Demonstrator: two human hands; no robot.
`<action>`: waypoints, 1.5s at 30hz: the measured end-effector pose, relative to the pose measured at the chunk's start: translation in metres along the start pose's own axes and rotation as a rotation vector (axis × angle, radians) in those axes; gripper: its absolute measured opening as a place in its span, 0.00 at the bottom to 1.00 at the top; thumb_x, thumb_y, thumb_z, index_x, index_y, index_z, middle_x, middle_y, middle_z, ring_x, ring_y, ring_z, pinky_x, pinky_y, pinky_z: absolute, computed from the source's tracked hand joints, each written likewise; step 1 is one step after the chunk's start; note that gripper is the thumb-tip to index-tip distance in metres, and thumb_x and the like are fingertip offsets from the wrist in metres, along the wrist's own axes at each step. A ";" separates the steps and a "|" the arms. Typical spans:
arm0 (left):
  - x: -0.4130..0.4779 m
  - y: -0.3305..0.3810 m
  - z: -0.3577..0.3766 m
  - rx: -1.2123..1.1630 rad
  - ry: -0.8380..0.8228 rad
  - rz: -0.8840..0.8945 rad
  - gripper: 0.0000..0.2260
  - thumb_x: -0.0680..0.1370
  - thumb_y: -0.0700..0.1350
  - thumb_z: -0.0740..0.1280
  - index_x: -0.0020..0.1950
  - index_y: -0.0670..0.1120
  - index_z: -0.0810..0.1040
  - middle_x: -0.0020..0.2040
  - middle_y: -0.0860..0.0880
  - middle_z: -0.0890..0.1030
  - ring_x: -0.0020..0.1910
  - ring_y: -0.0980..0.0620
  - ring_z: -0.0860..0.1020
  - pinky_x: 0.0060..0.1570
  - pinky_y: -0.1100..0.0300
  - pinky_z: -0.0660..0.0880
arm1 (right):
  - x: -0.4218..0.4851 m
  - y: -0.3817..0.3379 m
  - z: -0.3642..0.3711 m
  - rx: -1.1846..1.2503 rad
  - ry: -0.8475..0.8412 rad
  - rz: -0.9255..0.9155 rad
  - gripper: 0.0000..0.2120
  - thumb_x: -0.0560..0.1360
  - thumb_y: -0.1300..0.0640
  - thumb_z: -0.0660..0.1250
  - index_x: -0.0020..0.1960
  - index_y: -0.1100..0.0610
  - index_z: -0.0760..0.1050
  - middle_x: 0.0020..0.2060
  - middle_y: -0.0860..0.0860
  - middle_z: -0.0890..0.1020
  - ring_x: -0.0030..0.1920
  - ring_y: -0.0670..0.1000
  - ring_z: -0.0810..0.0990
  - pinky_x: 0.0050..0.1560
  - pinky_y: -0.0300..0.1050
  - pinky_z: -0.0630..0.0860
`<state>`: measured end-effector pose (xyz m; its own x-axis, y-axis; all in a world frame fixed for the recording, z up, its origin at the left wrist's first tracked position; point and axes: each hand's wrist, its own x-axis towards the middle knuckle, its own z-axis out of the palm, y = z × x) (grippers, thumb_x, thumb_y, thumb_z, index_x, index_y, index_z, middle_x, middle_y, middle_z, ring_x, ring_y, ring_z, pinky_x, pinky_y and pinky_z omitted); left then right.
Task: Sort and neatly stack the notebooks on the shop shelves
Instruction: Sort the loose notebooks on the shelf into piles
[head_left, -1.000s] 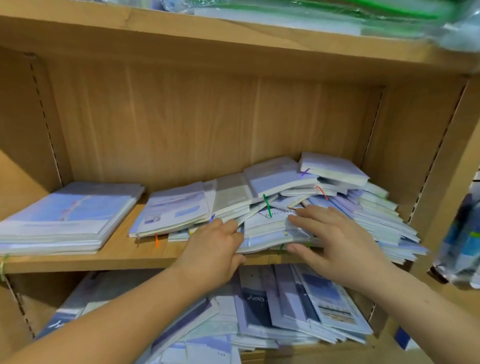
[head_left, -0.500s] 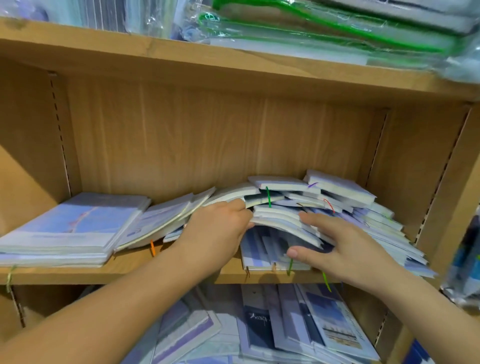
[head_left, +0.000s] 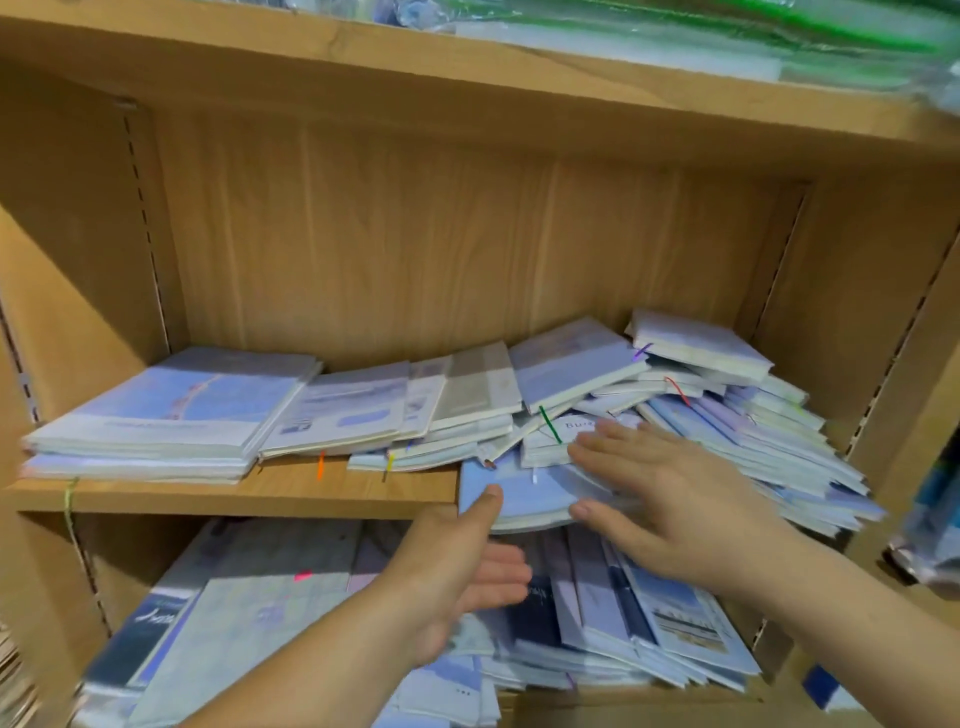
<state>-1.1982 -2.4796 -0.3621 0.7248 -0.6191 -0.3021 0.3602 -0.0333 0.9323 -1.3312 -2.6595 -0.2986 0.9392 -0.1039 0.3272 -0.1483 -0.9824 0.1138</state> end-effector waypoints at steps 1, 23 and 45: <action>0.001 0.002 0.010 -0.081 -0.001 0.007 0.14 0.82 0.52 0.69 0.60 0.43 0.77 0.42 0.40 0.87 0.41 0.42 0.87 0.39 0.53 0.84 | -0.002 0.000 0.001 -0.024 -0.046 0.007 0.40 0.76 0.24 0.42 0.80 0.42 0.62 0.79 0.39 0.63 0.80 0.40 0.56 0.81 0.46 0.55; -0.020 0.015 -0.042 -0.018 0.094 0.105 0.09 0.79 0.32 0.67 0.59 0.38 0.77 0.47 0.38 0.87 0.36 0.45 0.84 0.35 0.54 0.82 | -0.016 -0.011 -0.023 0.055 0.119 0.321 0.35 0.73 0.23 0.54 0.67 0.44 0.78 0.52 0.43 0.77 0.54 0.49 0.79 0.49 0.50 0.78; -0.083 0.149 -0.018 -0.186 -0.006 0.249 0.04 0.77 0.42 0.65 0.43 0.44 0.75 0.35 0.44 0.72 0.23 0.53 0.70 0.18 0.66 0.64 | 0.012 -0.051 -0.128 0.955 0.337 0.693 0.18 0.75 0.57 0.63 0.46 0.75 0.74 0.29 0.66 0.79 0.26 0.57 0.77 0.30 0.51 0.80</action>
<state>-1.1938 -2.4195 -0.2018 0.8012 -0.5946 -0.0674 0.2736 0.2638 0.9249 -1.3518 -2.5910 -0.1802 0.6039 -0.7433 0.2875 -0.1646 -0.4693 -0.8675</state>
